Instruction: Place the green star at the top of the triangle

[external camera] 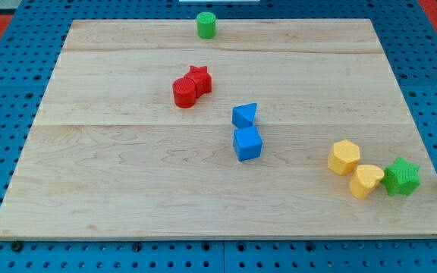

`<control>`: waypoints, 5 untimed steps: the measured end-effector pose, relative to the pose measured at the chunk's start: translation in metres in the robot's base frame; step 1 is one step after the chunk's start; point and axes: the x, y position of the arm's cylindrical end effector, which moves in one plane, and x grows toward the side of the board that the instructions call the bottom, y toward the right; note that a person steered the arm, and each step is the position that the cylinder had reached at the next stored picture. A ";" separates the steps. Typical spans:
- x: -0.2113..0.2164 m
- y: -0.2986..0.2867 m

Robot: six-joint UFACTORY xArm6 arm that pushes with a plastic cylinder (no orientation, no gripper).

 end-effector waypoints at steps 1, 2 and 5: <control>-0.003 -0.057; -0.031 -0.093; -0.039 -0.101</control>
